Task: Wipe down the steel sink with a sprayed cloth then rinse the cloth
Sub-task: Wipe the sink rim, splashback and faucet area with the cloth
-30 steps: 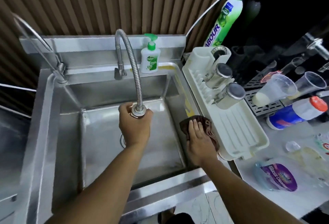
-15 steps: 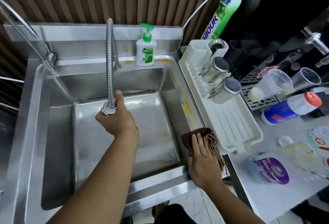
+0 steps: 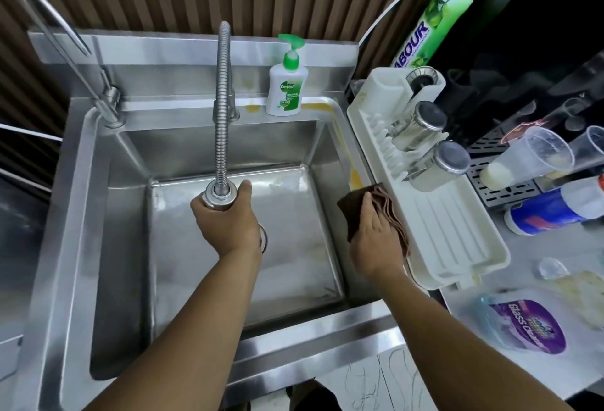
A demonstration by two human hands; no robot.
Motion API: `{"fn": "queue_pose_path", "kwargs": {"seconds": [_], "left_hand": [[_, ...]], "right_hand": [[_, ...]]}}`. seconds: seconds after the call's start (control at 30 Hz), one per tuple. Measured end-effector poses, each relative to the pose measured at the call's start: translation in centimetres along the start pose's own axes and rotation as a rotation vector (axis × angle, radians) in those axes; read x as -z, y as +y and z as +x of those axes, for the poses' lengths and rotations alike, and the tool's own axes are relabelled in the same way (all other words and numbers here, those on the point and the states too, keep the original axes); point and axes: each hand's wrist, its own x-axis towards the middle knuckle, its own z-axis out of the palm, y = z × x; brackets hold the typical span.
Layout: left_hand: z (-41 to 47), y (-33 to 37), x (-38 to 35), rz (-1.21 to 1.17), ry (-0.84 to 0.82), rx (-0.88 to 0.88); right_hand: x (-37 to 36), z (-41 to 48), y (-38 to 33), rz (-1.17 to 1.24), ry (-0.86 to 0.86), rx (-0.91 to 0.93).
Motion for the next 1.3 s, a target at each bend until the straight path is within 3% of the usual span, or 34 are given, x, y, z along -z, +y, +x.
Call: {"fn": "queue_pose_path", "kwargs": {"seconds": [0.2,0.4,0.6,0.77,0.97,1.13,1.23,1.3], "left_hand": [[-0.1,0.3,0.1,-0.027,-0.028,0.001],[0.3,-0.2,0.2,-0.019,-0.04,-0.026],[0.6,-0.6,0.3,-0.039,-0.062,-0.041],[0.9,-0.5,0.2,-0.106,-0.036,-0.011],[1.4,-0.8,-0.1,-0.216,0.003,0.274],[-0.8,1.1,-1.6,-0.281,-0.188,0.646],[-0.6,2.4,-3.2,-0.344,-0.319,0.655],[0.2,3.6,-4.5,-0.28,-0.345,0.543]], "right_hand": [[-2.1,-6.9,0.8,-0.12,-0.058,-0.137],[-1.2,-1.1,0.0,-0.144,-0.008,-0.037],[0.6,6.6,-2.1,-0.159,-0.061,0.018],[1.0,6.5,-2.0,-0.147,-0.09,0.03],[-0.9,-2.5,1.3,-0.122,-0.093,0.044],[-1.7,-4.9,2.0,-0.147,-0.119,0.019],[-1.3,-3.6,1.4,-0.192,-0.136,0.01],[-1.1,-2.2,1.0,-0.195,-0.131,0.02]]}}
